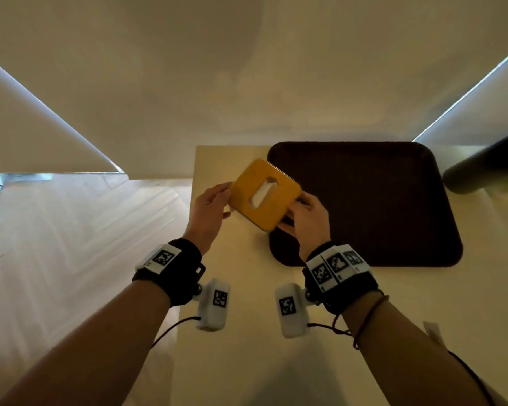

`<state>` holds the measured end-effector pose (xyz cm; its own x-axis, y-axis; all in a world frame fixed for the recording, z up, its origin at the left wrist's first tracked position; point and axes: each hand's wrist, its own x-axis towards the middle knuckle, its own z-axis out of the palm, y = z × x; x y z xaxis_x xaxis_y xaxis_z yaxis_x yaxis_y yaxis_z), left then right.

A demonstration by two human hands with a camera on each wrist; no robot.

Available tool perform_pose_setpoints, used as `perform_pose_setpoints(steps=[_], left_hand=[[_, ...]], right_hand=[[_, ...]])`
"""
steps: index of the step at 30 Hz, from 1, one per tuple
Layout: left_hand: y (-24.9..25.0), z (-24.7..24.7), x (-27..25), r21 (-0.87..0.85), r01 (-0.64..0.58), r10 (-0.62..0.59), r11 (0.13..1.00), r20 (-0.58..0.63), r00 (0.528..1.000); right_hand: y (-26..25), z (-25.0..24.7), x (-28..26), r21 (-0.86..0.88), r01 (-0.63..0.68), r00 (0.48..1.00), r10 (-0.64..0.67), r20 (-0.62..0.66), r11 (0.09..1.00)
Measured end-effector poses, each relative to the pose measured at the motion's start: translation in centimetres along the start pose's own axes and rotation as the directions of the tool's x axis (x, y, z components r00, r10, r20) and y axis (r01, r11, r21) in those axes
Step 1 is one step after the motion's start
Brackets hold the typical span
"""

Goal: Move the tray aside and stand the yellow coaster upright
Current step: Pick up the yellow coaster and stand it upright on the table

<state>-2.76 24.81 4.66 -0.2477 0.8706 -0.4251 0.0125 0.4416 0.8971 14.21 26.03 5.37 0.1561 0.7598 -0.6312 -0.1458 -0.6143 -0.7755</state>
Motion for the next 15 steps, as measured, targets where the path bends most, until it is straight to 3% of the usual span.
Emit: perform_pose_setpoints(steps=[7,15], left_hand=[[0.1,-5.1,6.2,-0.027,0.027,-0.029,0.999,-0.062,0.998],[-0.2,-6.2,9.3,-0.036,0.053,-0.055,0.998,-0.072,0.996]], right_hand=[[0.2,7.6,3.9,-0.113,0.045,0.998,-0.050,-0.040,0.993],[-0.1,10.5,7.2,-0.137,0.050,0.997,-0.057,-0.051,0.989]])
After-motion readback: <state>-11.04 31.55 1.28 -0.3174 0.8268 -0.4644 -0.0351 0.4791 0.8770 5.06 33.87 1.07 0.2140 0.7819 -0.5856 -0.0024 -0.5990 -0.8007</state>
